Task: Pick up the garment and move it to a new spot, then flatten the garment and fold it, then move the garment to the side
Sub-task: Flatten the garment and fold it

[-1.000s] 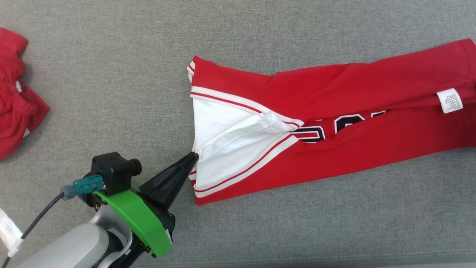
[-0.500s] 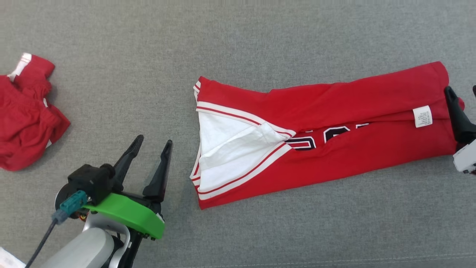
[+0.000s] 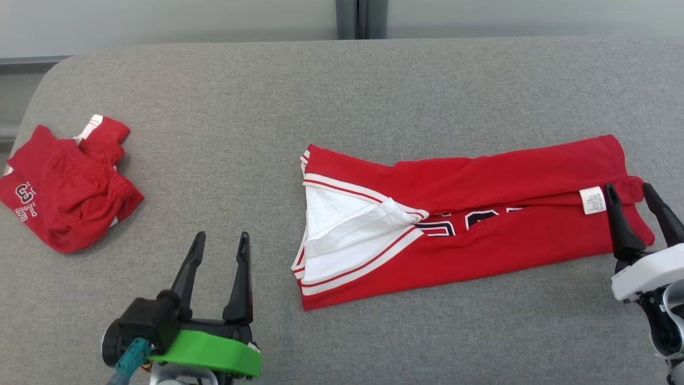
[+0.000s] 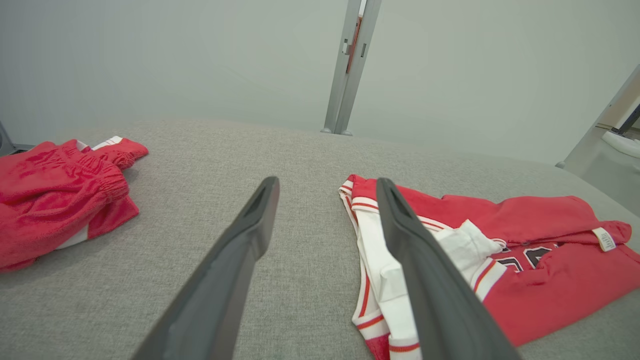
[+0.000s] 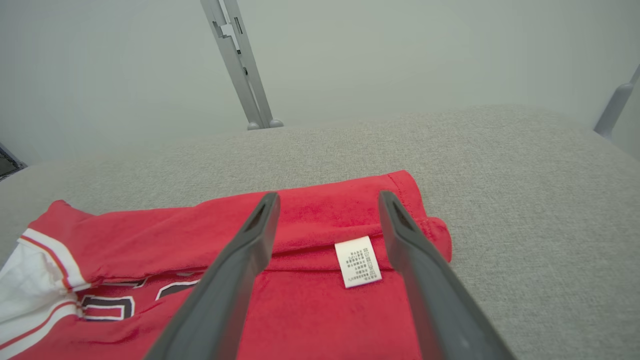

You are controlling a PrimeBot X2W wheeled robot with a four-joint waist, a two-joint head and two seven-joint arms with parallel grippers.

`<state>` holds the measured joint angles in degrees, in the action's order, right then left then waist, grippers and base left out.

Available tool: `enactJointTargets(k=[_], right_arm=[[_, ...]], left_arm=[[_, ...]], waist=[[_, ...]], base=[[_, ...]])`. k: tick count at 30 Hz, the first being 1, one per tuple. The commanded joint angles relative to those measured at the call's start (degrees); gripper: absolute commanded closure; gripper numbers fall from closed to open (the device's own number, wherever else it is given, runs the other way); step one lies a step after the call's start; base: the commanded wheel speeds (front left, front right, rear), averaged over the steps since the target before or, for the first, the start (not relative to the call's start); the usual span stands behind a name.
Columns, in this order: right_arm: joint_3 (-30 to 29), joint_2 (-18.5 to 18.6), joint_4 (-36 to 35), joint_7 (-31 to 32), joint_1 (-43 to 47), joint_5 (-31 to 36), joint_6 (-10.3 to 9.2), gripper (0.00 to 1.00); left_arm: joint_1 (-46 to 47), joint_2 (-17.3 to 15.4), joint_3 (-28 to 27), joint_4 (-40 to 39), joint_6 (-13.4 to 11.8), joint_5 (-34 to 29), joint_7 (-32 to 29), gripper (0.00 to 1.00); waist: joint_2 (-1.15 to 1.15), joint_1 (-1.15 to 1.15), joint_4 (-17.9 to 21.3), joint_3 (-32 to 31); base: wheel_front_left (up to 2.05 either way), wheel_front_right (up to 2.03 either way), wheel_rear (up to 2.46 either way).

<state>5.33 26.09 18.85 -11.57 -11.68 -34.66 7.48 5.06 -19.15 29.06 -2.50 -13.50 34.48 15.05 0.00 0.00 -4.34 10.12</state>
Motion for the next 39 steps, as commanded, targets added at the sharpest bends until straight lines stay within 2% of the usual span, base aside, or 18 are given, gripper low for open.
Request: enactJointTargets(k=[1, 9, 13, 17, 23, 34, 35, 36, 37, 39], right_arm=[[-0.7, -0.4, 1.2, -0.4, 0.8, -0.8, 0.01, 0.00], [-6.8, -0.8, 8.3, 4.4, -1.9, -1.8, 0.02, 0.00], [-10.8, 0.3, 12.4, 9.7, -4.5, -0.8, 0.02, 0.00], [-13.9, 2.2, 15.1, 16.2, -5.7, 0.8, 0.02, 0.00], [-17.4, 3.4, 15.5, 21.4, -5.2, 2.8, 0.02, 0.00], [-20.0, -0.3, 17.5, 29.9, -3.9, 3.9, 0.01, 0.00], [-19.8, -0.6, 17.6, 30.4, -3.8, 3.6, 0.01, 0.21], [-19.5, -0.9, 17.3, 30.8, -3.5, 3.4, 0.01, 0.64], [-19.3, -1.0, 17.0, 31.0, -3.3, 3.2, 0.01, 1.00], [-19.1, -0.9, 16.1, 30.8, -3.0, 2.7, 0.01, 1.00]], left_arm=[[-1.8, 1.1, -1.2, -0.2, 0.8, -2.4, 0.1, 0.00], [-6.3, 8.1, -5.2, 0.9, 5.9, -11.6, 0.1, 0.00], [-7.1, 11.2, -6.0, 1.5, 8.2, -15.7, 0.1, 0.00], [-7.7, 13.6, -8.2, 1.5, 9.5, -16.9, 0.1, 0.00], [-8.3, 15.4, -11.5, 0.1, 12.0, -18.7, 0.1, 0.00], [-7.4, 16.2, -12.6, -0.4, 14.8, -22.8, 0.1, 0.00], [-7.2, 16.2, -12.4, -0.4, 14.9, -23.0, 0.1, 0.00], [-7.0, 16.2, -12.2, -0.4, 14.9, -22.9, 0.1, 0.00], [-6.8, 16.3, -12.0, -0.3, 14.9, -23.0, 0.1, 0.00], [-6.5, 16.3, -11.7, -0.1, 14.8, -23.4, 0.1, 0.00]], waist=[[0.00, 0.00, -2.0, -1.8], [0.00, 0.00, -5.6, -0.8], [0.00, 0.00, -7.6, 0.8], [0.00, 0.00, -9.3, 2.5], [0.00, 0.00, -10.5, 4.3], [0.00, 0.00, -10.4, 6.3], [0.00, 0.00, -10.3, 6.5], [0.00, 0.00, -10.1, 6.6], [0.00, 0.00, -9.9, 6.8], [0.00, 0.00, -9.4, 7.1]], base=[[0.00, 0.00, 0.00], [0.00, 0.00, 0.00], [0.00, 0.00, 0.00], [0.00, 0.00, 0.00], [0.00, 0.00, 0.00], [0.00, 0.00, 0.00], [0.00, 0.00, 0.00], [0.00, 0.00, 0.00], [0.00, 0.00, 0.00], [0.00, 0.00, 0.00]])
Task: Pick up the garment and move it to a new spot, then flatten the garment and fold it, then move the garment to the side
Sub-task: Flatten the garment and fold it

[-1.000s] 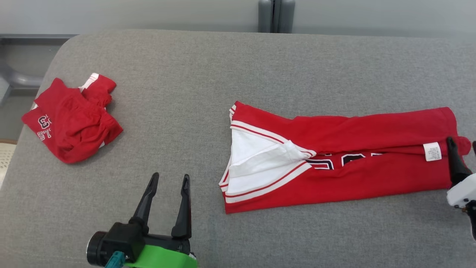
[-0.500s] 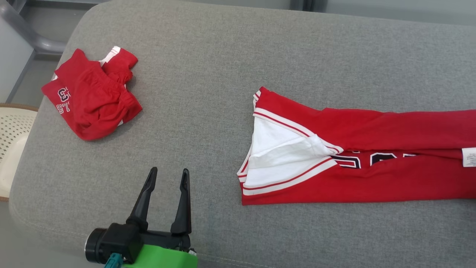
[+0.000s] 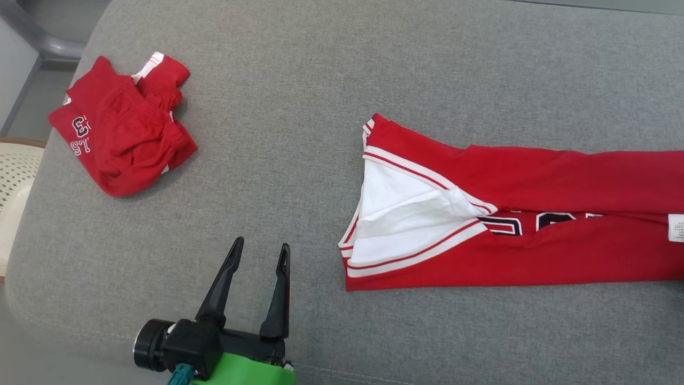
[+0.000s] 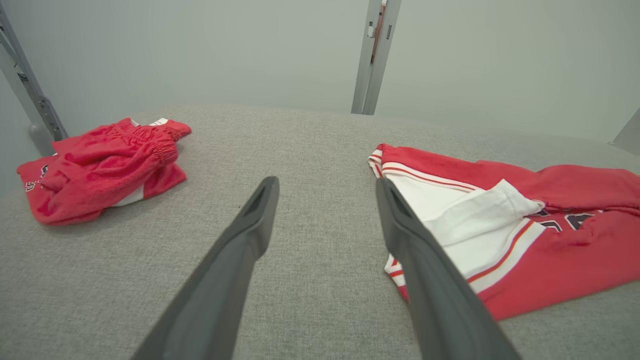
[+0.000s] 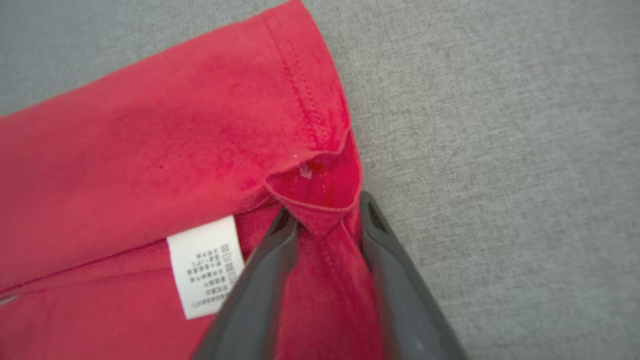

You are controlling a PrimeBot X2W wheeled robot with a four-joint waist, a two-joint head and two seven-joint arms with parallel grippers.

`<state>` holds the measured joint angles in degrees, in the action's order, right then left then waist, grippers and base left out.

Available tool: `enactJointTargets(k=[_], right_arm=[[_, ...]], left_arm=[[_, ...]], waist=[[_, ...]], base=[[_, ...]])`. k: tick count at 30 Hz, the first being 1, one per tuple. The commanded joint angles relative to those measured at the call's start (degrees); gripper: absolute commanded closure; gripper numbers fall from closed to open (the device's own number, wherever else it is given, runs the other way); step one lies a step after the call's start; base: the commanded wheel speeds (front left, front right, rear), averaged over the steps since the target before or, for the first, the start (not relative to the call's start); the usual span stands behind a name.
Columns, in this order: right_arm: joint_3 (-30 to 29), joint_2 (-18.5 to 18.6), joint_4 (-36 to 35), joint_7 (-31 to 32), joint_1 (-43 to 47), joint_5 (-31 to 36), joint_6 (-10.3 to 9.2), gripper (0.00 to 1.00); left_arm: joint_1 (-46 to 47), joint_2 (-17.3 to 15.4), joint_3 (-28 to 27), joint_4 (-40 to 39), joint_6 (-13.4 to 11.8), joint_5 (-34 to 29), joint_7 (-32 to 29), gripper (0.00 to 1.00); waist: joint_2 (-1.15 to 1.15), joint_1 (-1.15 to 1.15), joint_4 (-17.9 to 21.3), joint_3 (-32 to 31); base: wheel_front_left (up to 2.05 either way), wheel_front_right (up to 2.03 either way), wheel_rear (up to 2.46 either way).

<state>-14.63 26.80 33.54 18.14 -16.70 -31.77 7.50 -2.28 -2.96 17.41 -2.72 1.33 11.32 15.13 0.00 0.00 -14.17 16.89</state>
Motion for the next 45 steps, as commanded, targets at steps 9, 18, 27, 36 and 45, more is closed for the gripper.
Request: enactJointTargets(k=[9, 18, 27, 36, 45], right_arm=[[-1.1, 3.7, -3.9, -3.0, 1.3, -0.8, -0.10, 1.00], [-1.6, 9.7, -10.5, -1.2, -0.6, 2.7, -0.06, 1.00], [0.3, 6.9, -23.0, 5.8, 0.3, 4.0, -0.04, 1.00], [2.1, 0.2, -39.2, 12.3, 5.1, 6.0, -0.03, 1.00], [9.1, -6.7, -44.9, 14.0, 8.0, 7.2, -0.03, 1.00]], left_arm=[[1.9, 0.1, -0.7, 0.3, 0.1, -1.3, 0.0, 0.00], [2.5, 0.0, -2.6, 0.9, 2.0, -3.8, 0.0, 0.00], [1.1, 0.0, -2.2, 4.7, 2.8, -3.1, 0.0, 0.00], [0.7, 0.0, 0.0, 6.2, 1.6, -1.5, 0.0, 0.00], [0.6, 0.0, 2.0, 6.4, 1.1, -0.3, 0.0, 0.00]], waist=[[0.00, 0.00, 5.2, 1.4], [0.00, 0.00, 10.2, 2.1], [0.00, 0.00, 11.7, -1.2], [0.00, 0.00, 8.9, -4.7], [0.00, 0.00, 5.0, -5.6]], base=[[0.00, 0.00, 0.00], [0.00, 0.00, 0.00], [0.00, 0.00, 0.00], [0.00, 0.00, 0.00], [0.00, 0.00, 0.00]])
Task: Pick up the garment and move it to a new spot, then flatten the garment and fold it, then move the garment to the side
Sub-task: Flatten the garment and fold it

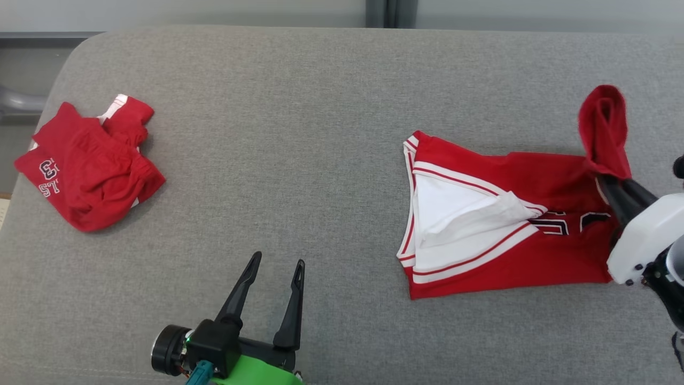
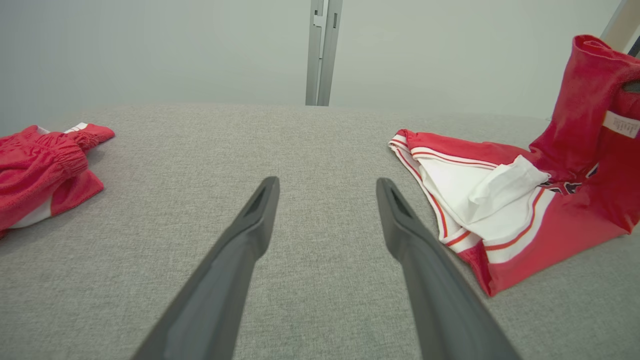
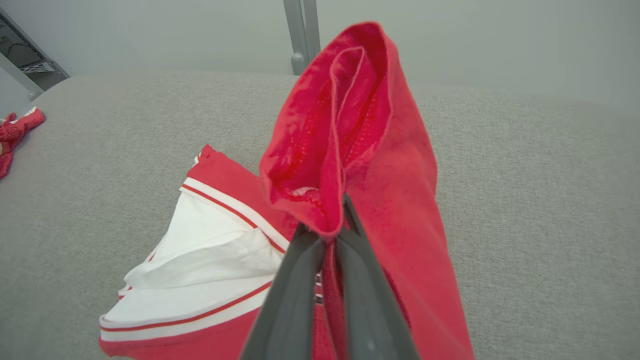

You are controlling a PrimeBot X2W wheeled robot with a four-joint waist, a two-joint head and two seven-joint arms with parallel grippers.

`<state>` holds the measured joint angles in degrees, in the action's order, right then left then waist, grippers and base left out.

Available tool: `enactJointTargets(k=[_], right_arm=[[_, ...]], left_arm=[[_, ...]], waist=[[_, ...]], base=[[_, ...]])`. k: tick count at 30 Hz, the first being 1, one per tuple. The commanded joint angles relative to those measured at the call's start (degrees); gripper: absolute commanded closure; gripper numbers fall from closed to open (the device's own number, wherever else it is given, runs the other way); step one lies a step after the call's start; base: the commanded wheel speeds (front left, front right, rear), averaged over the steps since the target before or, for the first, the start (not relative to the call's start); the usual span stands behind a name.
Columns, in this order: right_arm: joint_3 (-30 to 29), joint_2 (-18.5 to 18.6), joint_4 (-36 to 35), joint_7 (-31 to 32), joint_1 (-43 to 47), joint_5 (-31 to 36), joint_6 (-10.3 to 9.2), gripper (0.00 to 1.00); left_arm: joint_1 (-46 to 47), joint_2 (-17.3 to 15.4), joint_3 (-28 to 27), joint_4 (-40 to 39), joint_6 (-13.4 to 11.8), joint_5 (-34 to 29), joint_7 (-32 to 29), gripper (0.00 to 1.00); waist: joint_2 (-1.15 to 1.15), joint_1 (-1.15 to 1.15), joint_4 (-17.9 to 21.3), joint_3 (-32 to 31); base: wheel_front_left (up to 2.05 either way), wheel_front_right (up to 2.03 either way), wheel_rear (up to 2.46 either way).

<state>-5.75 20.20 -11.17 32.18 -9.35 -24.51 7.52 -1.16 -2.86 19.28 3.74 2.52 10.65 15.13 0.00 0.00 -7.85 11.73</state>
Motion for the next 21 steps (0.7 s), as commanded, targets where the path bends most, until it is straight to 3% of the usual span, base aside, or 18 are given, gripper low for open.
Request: enactJointTargets(k=[1, 21], right_arm=[[0.9, -0.7, -0.2, 0.0, 0.7, -0.4, -0.06, 1.00], [12.6, -9.1, 8.5, -5.3, -2.3, -2.1, -0.02, 1.00]], left_arm=[[-0.5, -0.1, 0.2, 0.0, 0.0, 0.4, 0.0, 0.00], [0.2, -0.1, 1.2, 0.9, 0.0, 1.9, 0.0, 0.00]], waist=[[0.00, 0.00, -1.7, -0.4], [0.00, 0.00, -5.4, -0.1]], base=[[0.00, 0.00, 0.00], [0.00, 0.00, 0.00]])
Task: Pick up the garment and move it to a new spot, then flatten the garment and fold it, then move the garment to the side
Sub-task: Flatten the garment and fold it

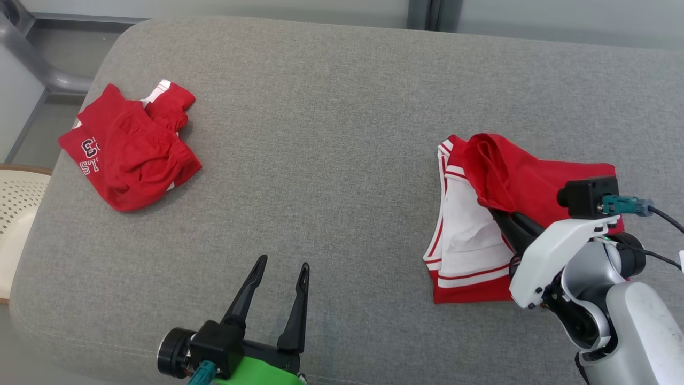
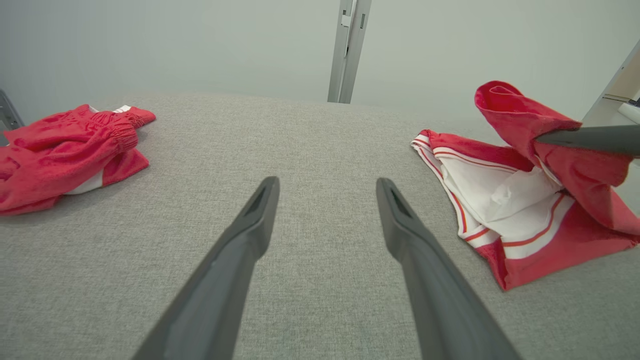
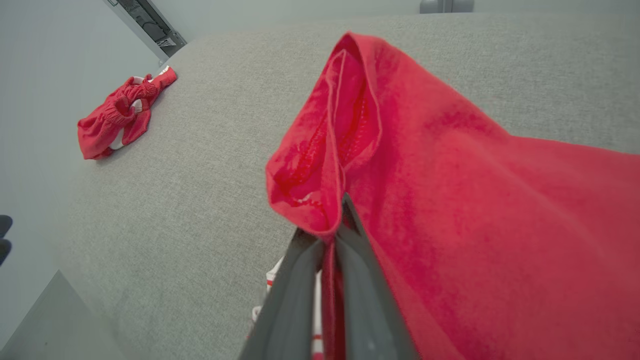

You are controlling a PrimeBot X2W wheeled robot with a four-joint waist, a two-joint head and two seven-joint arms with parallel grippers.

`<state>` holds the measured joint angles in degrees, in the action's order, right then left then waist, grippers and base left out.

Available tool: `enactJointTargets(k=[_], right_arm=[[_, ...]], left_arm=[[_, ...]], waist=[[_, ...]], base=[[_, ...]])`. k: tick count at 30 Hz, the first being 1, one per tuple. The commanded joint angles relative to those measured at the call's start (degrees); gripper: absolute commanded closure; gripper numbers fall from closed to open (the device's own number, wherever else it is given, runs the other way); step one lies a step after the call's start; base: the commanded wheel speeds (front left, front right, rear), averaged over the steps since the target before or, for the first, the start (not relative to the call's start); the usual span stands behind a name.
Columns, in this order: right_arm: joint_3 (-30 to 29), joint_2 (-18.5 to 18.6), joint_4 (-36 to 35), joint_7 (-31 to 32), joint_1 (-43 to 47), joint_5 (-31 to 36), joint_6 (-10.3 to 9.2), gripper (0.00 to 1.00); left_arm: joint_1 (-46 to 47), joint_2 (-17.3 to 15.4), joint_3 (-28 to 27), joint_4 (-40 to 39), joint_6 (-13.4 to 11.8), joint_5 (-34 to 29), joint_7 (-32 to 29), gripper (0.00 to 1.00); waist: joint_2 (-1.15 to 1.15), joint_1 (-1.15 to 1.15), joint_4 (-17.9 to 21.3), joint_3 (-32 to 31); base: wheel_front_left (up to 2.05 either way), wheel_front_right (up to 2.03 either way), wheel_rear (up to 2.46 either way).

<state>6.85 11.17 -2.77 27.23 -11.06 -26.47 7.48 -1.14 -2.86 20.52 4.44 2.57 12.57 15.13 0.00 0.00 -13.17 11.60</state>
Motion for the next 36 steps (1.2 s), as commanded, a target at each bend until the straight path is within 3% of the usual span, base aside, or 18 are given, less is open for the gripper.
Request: enactJointTargets(k=[1, 3, 4, 5, 6, 7, 13, 22, 30, 36], right_arm=[[0.1, -0.6, 0.9, -1.0, -1.0, -0.3, 0.02, 1.00], [0.4, -1.4, 2.5, -2.0, -1.7, 0.1, 0.02, 0.96], [0.6, -1.9, 3.3, -2.3, -1.9, 0.1, 0.02, 0.87], [0.9, -2.6, 4.3, -2.6, -2.2, -0.3, 0.02, 0.84], [1.0, -2.9, 4.8, -3.0, -2.5, -0.3, 0.02, 0.65], [1.0, -3.2, 5.3, -3.6, -2.8, -0.4, 0.02, 0.00], [1.4, -4.3, 4.2, -7.8, -3.6, -3.3, 0.02, 0.00], [-2.8, -0.4, 2.8, -20.9, -0.8, -3.9, 0.02, 0.00], [2.7, 4.8, 8.5, -38.3, 3.0, -0.5, 0.02, 0.00], [4.5, 5.1, 12.5, -42.4, 4.7, 4.0, 0.02, 0.00]], left_arm=[[0.3, -0.1, -0.1, 0.2, 0.0, -0.2, 0.0, 0.00], [0.4, -0.1, -0.2, 0.2, 0.0, -0.4, 0.0, 0.00], [0.4, -0.1, -0.1, 0.2, 0.0, -0.4, 0.0, 0.00], [0.4, -0.1, -0.1, 0.3, 0.0, -0.2, 0.0, 0.00], [0.4, -0.1, -0.2, 0.4, 0.0, 0.0, 0.0, 0.00], [0.4, -0.1, -0.2, 0.4, 0.0, 0.1, 0.0, 0.00], [-0.4, -0.1, -0.9, 0.4, -0.5, -0.1, 0.0, 0.00], [-1.5, -0.1, -3.7, -0.8, -1.3, -0.6, 0.0, 0.00], [-3.2, -0.1, -6.9, -1.3, -2.3, -2.0, 0.0, 0.00], [-4.9, -0.1, -8.6, -2.3, -3.8, -3.0, 0.0, 0.00]], waist=[[0.00, 0.00, -0.1, 0.0], [0.00, 0.00, -0.2, 0.0], [0.00, 0.00, -0.2, 0.0], [0.00, 0.00, -0.1, 0.0], [0.00, 0.00, -0.1, 0.0], [0.00, 0.00, 0.0, 0.0], [0.00, 0.00, 1.8, -0.6], [0.00, 0.00, 8.3, -2.4], [0.00, 0.00, 14.1, -5.5], [0.00, 0.00, 16.1, -8.6]], base=[[0.00, 0.00, 0.00], [0.00, 0.00, 0.00], [0.00, 0.00, 0.00], [0.00, 0.00, 0.00], [0.00, 0.00, 0.00], [0.00, 0.00, 0.00], [0.00, 0.00, 0.00], [0.00, 0.00, 0.00], [0.00, 0.00, 0.00], [0.00, 0.00, 0.00]])
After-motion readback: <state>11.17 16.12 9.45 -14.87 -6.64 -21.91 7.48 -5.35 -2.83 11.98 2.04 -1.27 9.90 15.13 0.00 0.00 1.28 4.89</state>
